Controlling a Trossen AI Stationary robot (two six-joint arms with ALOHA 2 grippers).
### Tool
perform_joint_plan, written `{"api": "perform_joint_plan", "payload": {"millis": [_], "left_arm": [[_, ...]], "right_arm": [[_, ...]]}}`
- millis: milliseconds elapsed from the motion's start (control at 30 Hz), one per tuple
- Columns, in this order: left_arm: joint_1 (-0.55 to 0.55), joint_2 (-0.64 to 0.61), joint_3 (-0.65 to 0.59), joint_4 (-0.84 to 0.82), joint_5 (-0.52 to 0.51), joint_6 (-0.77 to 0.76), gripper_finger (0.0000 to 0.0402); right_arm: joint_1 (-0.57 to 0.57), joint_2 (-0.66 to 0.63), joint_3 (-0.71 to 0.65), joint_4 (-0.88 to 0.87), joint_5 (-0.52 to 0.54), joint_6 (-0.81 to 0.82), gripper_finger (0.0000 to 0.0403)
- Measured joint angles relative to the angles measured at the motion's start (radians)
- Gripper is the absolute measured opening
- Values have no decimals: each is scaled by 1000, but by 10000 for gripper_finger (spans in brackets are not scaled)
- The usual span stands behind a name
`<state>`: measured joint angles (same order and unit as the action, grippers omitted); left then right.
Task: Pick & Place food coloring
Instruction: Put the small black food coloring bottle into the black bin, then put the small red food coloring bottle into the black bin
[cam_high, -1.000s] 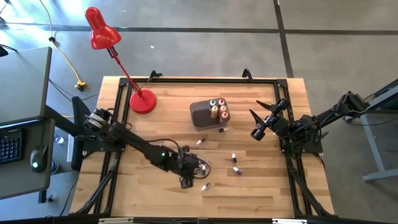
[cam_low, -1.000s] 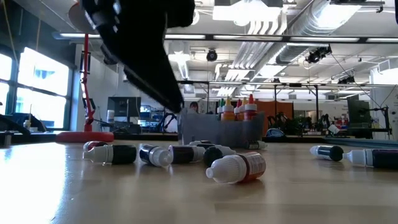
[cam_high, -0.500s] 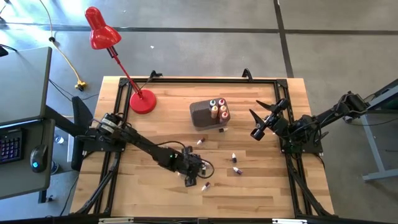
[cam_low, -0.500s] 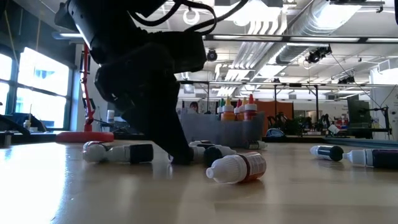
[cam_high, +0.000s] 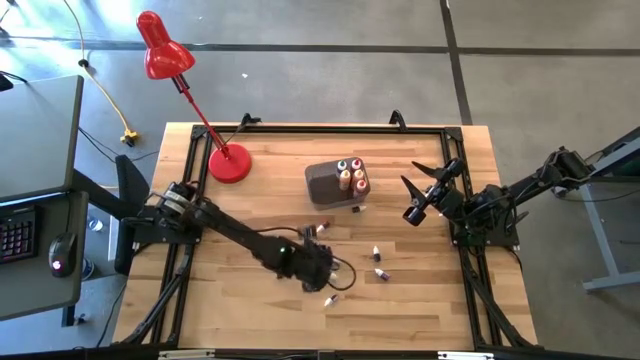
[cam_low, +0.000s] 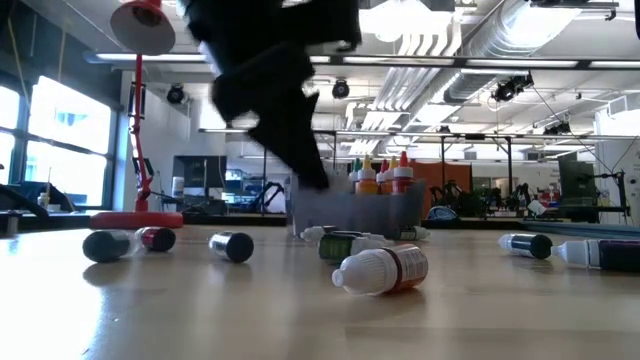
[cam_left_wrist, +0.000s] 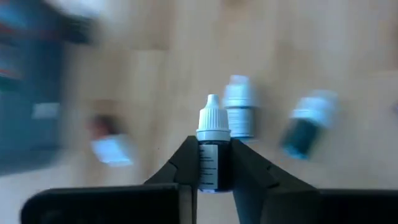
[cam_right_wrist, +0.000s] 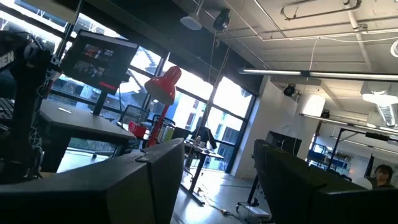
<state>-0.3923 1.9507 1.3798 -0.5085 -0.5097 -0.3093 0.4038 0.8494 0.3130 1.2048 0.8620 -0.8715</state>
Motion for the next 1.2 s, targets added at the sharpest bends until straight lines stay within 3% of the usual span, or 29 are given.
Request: {"api": "perform_joint_plan", "payload": {"millis": [133,267,500,667,800,900,1200], "left_arm": [[47,-3,143,-213,-161,60,77],[164,-3,194,-229,-207,166,78],[428,-3,173,-208,1,174,87],[517,-2,162,-168,124,182,121],[523,-2,162,-187,172,222,150],[494,-28,187,-328,262,225,165],[218,-86,301,-691,370,27,165]], "right_arm": [[0,0,0,0,-5,0,188],[0,0,0,0,-6,0,188],[0,0,0,0,-5,-16,188],[0,0,0,0,-5,-51,188],[0,0,0,0,-2,-54,188],[0,0,0,-1,-1,-49,188],[0,0,0,-6,1,-47,188]]}}
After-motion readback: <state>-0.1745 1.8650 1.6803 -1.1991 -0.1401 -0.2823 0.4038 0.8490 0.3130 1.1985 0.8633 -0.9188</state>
